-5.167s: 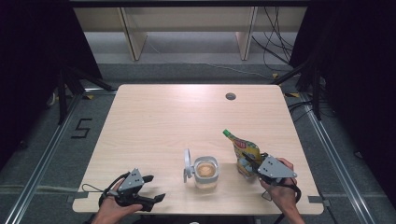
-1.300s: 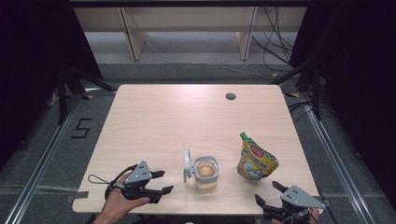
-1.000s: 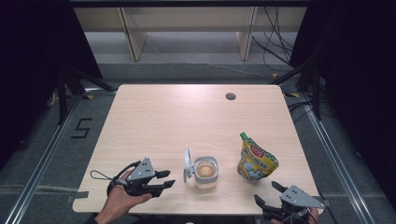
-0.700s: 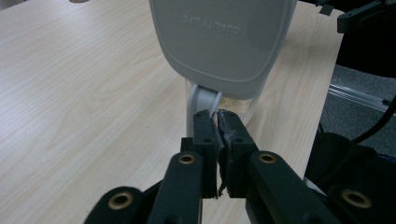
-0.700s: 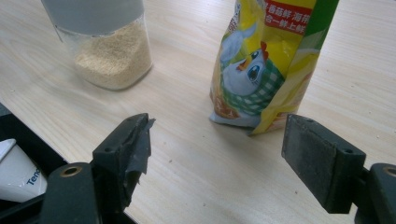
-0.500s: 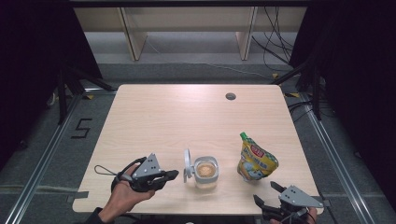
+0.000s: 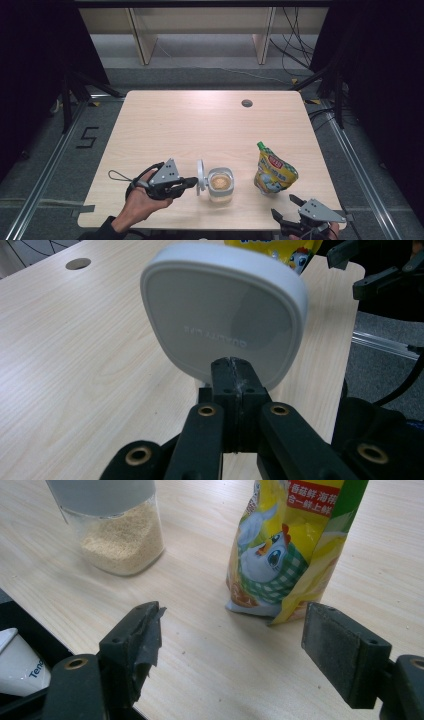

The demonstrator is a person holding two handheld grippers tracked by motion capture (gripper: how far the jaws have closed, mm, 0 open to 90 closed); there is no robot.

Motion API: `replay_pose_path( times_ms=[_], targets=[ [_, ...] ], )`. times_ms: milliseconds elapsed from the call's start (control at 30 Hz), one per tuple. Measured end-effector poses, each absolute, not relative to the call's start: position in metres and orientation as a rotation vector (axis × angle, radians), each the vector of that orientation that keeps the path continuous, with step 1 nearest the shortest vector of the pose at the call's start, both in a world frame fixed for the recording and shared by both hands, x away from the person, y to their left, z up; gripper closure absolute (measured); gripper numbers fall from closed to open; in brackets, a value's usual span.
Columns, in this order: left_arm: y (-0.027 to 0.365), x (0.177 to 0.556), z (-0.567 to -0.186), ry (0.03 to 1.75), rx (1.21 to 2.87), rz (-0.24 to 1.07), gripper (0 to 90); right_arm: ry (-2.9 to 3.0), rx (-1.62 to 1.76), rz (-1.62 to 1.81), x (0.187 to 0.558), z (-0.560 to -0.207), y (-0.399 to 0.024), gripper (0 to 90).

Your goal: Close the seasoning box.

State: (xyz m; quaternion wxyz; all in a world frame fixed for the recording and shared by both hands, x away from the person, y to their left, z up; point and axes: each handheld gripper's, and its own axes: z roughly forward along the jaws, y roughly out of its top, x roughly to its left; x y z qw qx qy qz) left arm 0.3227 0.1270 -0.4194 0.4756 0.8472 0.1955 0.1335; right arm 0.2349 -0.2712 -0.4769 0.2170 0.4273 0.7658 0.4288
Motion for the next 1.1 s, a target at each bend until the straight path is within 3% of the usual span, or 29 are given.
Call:
replay_pose_path(
  times_ms=[1100],
  targets=[
    [0.097, 0.330, -0.413, 0.458, 2.101, 0.272, 89.1, 2.131, 1.178, 1.190, 0.235, -0.477, -0.272, 25.2]
  ],
)
